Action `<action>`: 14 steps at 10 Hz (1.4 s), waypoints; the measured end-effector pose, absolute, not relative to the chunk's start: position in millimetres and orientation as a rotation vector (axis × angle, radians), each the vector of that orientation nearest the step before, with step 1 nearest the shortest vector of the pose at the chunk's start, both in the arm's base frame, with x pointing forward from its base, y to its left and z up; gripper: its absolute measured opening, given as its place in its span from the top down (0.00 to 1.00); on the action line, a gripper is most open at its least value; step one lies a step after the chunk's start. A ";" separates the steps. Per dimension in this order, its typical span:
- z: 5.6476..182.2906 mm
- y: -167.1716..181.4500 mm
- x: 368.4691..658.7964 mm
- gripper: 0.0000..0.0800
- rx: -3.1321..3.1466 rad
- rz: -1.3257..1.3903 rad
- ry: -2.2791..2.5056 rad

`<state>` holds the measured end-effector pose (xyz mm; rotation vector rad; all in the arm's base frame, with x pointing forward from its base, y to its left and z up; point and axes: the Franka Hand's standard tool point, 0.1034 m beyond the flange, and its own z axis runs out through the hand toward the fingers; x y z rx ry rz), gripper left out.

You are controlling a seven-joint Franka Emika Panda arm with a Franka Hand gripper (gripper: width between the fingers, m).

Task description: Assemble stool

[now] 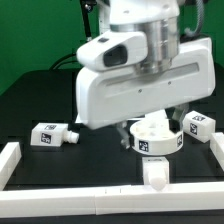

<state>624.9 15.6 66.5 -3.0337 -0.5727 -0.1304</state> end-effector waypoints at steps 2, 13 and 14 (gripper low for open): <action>56.1 14.7 626.0 0.19 -3.037 -0.149 -0.563; 41.6 6.5 624.5 0.58 -3.039 -0.139 -0.584; 54.8 -7.4 610.5 0.58 -3.040 -0.094 -0.595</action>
Offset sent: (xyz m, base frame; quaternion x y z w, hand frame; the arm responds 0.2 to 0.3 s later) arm 0.0250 0.0121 -0.0231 0.0278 0.0274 0.0361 0.9986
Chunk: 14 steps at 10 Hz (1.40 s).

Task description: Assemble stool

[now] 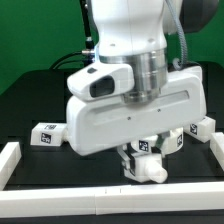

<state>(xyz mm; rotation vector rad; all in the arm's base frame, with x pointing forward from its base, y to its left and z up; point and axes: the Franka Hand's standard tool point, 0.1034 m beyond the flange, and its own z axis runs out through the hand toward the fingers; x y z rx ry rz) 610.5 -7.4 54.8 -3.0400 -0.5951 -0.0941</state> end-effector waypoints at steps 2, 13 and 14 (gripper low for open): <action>71.5 -30.1 585.4 0.58 -3.052 -0.054 -0.547; 74.6 -46.8 519.8 0.58 -3.057 0.038 -0.226; 74.3 -46.8 519.6 0.58 -3.057 0.038 -0.227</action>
Offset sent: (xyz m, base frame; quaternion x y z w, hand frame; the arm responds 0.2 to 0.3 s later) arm 0.0000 0.0000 0.0000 0.0000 0.0000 0.0000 1.0000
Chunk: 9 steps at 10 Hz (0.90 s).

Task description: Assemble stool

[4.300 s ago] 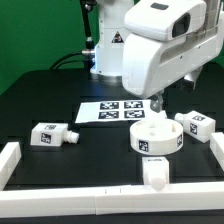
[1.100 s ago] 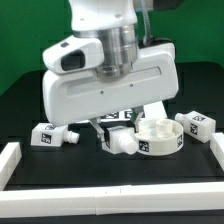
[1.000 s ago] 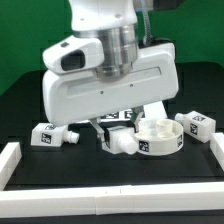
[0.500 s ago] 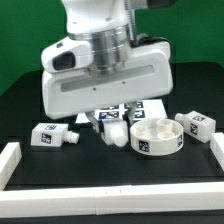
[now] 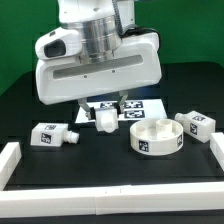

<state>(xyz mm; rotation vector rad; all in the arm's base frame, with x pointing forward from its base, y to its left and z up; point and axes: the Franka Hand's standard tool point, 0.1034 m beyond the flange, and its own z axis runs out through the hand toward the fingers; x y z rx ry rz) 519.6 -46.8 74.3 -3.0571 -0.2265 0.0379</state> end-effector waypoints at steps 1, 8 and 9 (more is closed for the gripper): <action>74.5 -46.7 518.3 0.58 -3.057 0.048 -0.191; 50.6 -64.1 486.7 0.58 -3.081 0.044 -0.055; 49.9 -63.0 485.6 0.58 -3.079 0.058 0.007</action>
Offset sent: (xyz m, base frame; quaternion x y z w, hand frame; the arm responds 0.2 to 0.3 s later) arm -0.0598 -0.0244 -0.0355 0.0202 -0.0551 0.1050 0.9927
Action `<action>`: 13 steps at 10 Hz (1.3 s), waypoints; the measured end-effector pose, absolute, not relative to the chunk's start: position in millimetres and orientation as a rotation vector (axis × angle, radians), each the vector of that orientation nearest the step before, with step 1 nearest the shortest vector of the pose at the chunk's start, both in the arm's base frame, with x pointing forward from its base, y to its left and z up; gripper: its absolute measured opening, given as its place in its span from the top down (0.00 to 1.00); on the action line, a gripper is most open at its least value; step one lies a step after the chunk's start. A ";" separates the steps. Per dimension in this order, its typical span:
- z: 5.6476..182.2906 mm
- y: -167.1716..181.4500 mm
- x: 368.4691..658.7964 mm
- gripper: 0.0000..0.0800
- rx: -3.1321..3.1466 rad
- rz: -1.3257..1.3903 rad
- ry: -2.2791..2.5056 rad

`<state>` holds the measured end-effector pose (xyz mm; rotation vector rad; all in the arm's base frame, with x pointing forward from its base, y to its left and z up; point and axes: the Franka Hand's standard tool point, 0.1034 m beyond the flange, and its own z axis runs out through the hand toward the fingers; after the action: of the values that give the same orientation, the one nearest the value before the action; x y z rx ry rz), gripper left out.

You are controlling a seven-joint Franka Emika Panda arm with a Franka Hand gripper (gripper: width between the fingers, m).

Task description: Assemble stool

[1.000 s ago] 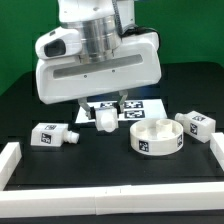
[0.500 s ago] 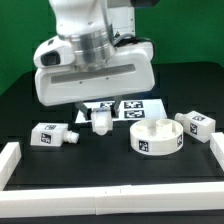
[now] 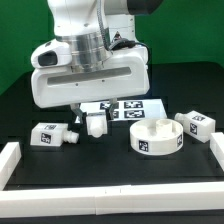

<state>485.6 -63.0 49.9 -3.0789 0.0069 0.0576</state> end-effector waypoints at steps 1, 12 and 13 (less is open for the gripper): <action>45.0 -56.6 484.0 0.58 -3.077 0.080 0.080; 57.4 -15.3 506.8 0.19 -3.058 0.157 -0.037; 61.0 -0.4 518.9 0.19 -3.068 0.126 -0.152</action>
Offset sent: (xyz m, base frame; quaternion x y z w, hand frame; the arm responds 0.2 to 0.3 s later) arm 0.0132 -0.0011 -0.0094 0.0261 0.0395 0.0008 0.9989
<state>518.9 -0.4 61.0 -3.0676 -0.1520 0.1260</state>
